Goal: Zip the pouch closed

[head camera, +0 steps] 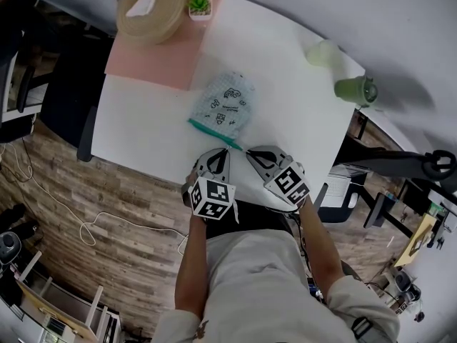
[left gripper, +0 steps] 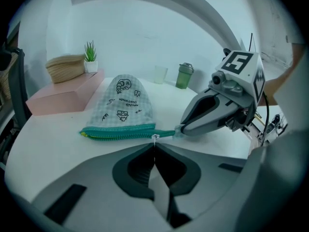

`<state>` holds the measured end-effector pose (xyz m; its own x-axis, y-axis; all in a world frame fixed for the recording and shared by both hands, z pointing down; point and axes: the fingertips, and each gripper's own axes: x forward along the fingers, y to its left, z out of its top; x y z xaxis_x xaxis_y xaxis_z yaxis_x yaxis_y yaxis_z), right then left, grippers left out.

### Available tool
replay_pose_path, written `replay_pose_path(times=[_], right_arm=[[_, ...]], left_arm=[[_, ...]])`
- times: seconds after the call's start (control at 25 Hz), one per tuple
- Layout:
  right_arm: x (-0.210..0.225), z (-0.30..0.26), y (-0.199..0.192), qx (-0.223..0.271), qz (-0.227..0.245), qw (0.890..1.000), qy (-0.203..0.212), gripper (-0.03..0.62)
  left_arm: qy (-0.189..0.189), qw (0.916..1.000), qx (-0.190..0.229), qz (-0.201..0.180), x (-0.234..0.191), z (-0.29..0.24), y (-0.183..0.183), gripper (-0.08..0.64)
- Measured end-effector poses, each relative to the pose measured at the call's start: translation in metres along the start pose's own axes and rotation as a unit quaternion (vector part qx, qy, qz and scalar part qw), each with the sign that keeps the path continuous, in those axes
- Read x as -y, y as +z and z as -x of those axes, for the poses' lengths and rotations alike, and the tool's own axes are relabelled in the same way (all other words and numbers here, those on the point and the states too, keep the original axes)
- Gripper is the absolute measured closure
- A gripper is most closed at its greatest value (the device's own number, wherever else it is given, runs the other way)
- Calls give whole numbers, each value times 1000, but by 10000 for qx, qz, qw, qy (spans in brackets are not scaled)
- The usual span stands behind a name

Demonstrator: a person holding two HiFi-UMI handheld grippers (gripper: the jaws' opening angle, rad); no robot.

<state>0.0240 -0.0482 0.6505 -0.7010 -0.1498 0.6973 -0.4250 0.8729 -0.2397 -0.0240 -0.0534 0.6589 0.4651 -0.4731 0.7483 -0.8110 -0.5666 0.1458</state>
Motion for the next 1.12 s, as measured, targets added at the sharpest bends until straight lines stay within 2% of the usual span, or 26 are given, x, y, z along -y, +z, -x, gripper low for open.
replay_pose_path(times=[1.12], right_arm=[[13, 4, -4, -89, -242, 9991, -341, 589]], left_arm=[[216, 9997, 8, 150, -47, 9, 0, 563]])
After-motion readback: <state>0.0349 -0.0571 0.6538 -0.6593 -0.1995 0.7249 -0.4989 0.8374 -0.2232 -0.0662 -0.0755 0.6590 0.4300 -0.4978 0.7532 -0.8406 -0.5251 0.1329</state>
